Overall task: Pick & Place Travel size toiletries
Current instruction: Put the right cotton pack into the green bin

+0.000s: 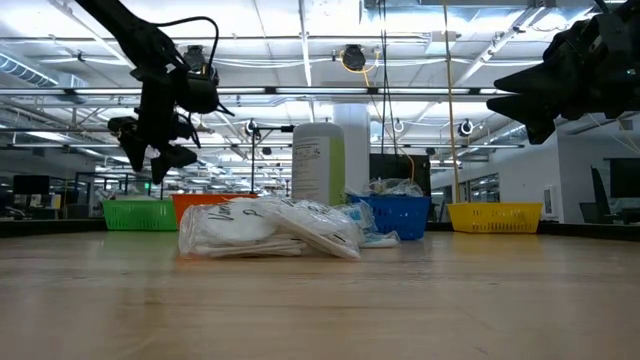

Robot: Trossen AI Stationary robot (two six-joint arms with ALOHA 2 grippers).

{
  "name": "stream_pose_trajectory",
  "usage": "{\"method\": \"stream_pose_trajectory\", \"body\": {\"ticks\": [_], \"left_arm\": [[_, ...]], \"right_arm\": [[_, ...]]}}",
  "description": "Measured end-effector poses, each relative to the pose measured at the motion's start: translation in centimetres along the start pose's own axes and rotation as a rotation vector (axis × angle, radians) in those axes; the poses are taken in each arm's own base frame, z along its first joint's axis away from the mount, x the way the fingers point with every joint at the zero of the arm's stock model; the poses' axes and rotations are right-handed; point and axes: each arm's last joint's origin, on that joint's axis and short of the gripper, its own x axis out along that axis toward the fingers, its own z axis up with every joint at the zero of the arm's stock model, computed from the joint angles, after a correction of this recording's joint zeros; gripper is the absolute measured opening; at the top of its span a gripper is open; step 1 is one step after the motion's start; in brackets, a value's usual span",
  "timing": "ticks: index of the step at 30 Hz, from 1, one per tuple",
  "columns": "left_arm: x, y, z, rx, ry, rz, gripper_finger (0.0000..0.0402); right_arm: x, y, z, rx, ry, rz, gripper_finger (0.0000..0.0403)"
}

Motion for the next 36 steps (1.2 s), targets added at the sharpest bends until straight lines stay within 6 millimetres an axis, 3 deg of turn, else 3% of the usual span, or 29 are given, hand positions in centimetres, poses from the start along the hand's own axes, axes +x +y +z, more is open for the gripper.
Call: {"method": "stream_pose_trajectory", "body": {"ticks": [9, 15, 20, 25, 31, 36], "left_arm": [[-0.1, -0.4, 0.6, 0.05, -0.049, -0.068, 0.028], [-3.0, -1.8, 1.6, 0.115, -0.232, -0.446, 0.0272], [-6.1, -4.3, 0.6, 0.321, -0.316, -0.806, 0.0258], [-9.2, -7.6, -1.7, 0.52, -0.313, -1.092, 0.0247], [-14.2, -11.8, -6.9, 0.745, -0.418, -1.048, 0.0233], [-18.4, -13.9, -11.0, 0.817, -0.572, -1.11, 0.022]], "right_arm": [[0.0, 0.0, 0.0, 0.0, 0.0, 0.0, 0.0174], [0.0, 0.0, 0.0, 0.0, 0.0, 0.0, 0.0177], [0.0, 0.0, 0.0, 0.0, 0.0, 0.0, 0.0175], [0.0, 0.0, 0.0, 0.0, 0.0, 0.0, 0.0175], [0.0, 0.0, 0.0, 0.0, 0.0, 0.0, 0.0177], [0.0, 0.0, 0.0, 0.0, 0.0, 0.0, 0.0174]]}}
